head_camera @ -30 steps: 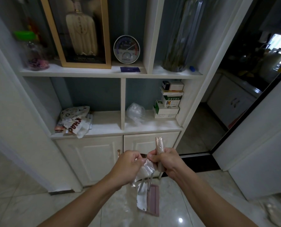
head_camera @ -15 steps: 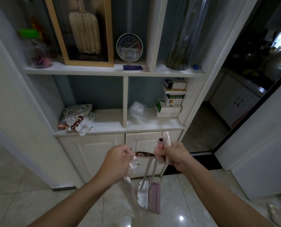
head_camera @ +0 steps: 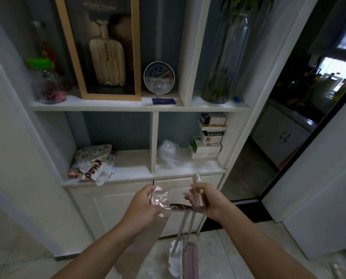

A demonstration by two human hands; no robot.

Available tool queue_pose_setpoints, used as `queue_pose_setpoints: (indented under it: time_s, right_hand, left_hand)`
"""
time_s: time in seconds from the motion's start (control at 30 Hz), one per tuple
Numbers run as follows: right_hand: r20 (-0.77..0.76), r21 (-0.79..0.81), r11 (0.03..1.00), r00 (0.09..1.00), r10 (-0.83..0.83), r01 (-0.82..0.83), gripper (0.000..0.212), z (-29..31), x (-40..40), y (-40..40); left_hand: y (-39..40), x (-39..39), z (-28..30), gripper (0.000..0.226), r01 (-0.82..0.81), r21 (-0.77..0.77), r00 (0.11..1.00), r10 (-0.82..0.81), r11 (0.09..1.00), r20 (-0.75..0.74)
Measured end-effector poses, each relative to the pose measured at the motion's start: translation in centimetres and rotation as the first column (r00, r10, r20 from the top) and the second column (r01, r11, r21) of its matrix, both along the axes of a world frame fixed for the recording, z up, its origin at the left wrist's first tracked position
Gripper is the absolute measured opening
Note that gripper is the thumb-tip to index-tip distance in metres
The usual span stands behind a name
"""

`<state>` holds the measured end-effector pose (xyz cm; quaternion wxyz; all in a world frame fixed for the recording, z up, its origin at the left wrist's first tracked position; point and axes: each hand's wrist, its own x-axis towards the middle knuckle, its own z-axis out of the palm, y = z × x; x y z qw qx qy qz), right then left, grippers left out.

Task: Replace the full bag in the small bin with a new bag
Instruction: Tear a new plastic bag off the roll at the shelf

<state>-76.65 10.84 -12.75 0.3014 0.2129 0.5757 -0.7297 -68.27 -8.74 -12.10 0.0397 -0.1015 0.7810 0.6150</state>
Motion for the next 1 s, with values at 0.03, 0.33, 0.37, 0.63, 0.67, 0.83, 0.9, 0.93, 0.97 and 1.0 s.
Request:
queue_pose_setpoints:
  time_s: [0.03, 0.33, 0.37, 0.63, 0.67, 0.83, 0.9, 0.93, 0.97, 1.0]
  right_hand:
    - [0.015, -0.034, 0.999, 0.999, -0.028, 0.029, 0.03, 0.0, -0.3, -0.1]
    - [-0.028, 0.02, 0.998, 0.998, -0.056, 0.056, 0.036, -0.1, -4.7, -1.8]
    - [-0.034, 0.046, 0.997, 0.998, -0.061, 0.063, 0.036, -0.4, -5.4, -1.9]
    - [0.004, 0.298, 0.954, 0.999, -0.039, 0.036, 0.019, -4.7, -14.6, -1.7]
    - [-0.016, 0.34, 0.939, 0.999, -0.037, 0.04, 0.015, -5.2, -15.9, -1.8]
    - [-0.048, 0.468, 0.884, 0.999, 0.003, 0.02, 0.015, -9.3, -22.1, -2.2]
    - [-0.065, 0.507, 0.862, 0.998, 0.022, 0.015, 0.02, -13.1, -25.5, -1.8]
    - [-0.065, 0.536, 0.844, 0.997, 0.03, 0.009, 0.022, -13.9, -26.4, -1.9]
    - [-0.06, 0.559, 0.829, 0.998, 0.026, 0.012, 0.024, -13.4, -26.9, -2.5]
    - [-0.061, 0.591, 0.807, 0.998, 0.022, 0.019, 0.021, -12.9, -27.2, -3.0]
  left_hand:
    - [-0.5, -0.2, 0.1, 0.035, 0.011, -0.033, 1.0, -0.011, 0.999, -0.021]
    - [-3.7, -2.2, -0.3, 0.03, 0.059, -0.145, 0.993, -0.073, 0.988, -0.097]
    - [-3.9, -2.5, -0.3, 0.031, 0.063, -0.138, 0.992, -0.076, 0.988, -0.097]
    - [-4.0, -8.0, -1.0, 0.042, -0.058, -0.222, 0.991, 0.03, 0.973, -0.129]
    - [-3.9, -8.9, -1.3, 0.04, -0.063, -0.223, 0.992, 0.037, 0.973, -0.117]
    - [-3.3, -12.9, -1.8, 0.012, -0.089, -0.18, 0.996, 0.083, 0.98, -0.042]
    - [-3.3, -14.3, -2.0, 0.008, -0.118, -0.196, 0.993, 0.116, 0.973, -0.023]
    - [-3.4, -14.9, -2.1, 0.008, -0.133, -0.193, 0.991, 0.134, 0.972, -0.012]
    - [-3.4, -15.5, -2.2, 0.008, -0.146, -0.177, 0.989, 0.149, 0.973, 0.001]
    - [-3.4, -16.0, -2.3, 0.01, -0.158, -0.157, 0.987, 0.162, 0.975, 0.012]
